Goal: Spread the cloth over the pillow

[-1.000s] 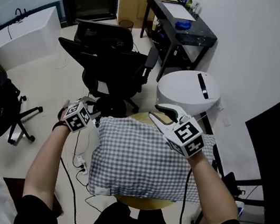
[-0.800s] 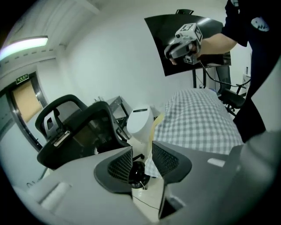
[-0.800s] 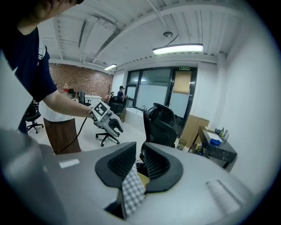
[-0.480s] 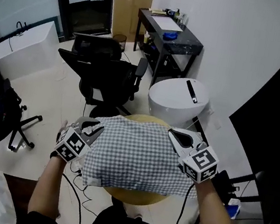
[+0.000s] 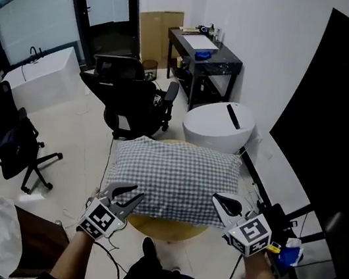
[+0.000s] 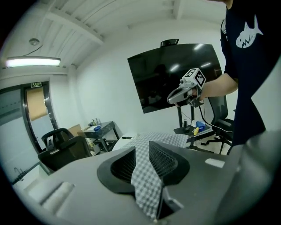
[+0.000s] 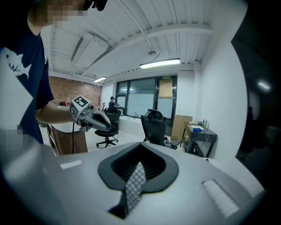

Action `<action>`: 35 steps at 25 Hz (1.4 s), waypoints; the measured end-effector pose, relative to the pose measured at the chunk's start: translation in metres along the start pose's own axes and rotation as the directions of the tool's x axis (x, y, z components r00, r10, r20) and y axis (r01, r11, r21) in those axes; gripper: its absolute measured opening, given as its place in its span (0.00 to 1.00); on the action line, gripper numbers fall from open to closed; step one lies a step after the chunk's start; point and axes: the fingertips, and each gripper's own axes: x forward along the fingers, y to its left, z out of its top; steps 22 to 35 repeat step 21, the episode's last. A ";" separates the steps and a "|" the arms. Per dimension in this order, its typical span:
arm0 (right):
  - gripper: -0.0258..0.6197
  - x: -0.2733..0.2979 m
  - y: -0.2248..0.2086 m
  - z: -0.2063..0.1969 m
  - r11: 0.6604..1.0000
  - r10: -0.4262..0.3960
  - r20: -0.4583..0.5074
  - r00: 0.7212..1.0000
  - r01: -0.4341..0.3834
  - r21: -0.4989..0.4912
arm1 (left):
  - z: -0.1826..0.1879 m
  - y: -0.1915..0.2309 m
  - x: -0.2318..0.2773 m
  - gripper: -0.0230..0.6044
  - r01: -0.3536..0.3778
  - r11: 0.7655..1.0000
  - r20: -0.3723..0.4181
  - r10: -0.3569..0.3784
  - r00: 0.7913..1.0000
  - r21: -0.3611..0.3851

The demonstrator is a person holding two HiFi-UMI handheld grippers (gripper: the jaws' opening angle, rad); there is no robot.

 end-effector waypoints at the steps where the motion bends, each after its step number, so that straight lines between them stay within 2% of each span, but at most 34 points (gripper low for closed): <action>1: 0.05 -0.010 0.008 -0.007 1.000 0.003 -0.002 1.000 -0.003 0.003 | 0.001 -0.014 -0.005 0.17 0.000 1.000 0.007 0.000 1.000 0.002; 7: 0.05 -0.058 0.048 -0.036 0.999 0.039 -0.003 0.999 -0.039 0.038 | -0.003 -0.093 -0.023 0.20 0.053 0.998 -0.004 -0.053 0.999 -0.018; 12: 0.05 -0.082 0.066 -0.040 0.997 0.066 0.012 0.998 -0.066 0.041 | -0.001 -0.132 -0.034 0.20 0.076 0.997 -0.013 -0.075 0.997 0.021; 18: 0.05 -0.098 0.078 -0.044 0.996 0.064 0.026 0.998 -0.066 0.059 | -0.003 -0.144 -0.050 0.25 0.050 0.998 -0.024 -0.050 0.998 0.034; 35: 0.05 -0.103 0.084 -0.049 0.995 0.069 0.033 0.997 -0.072 0.070 | -0.003 -0.150 -0.055 0.25 0.046 0.998 -0.025 -0.045 0.999 0.031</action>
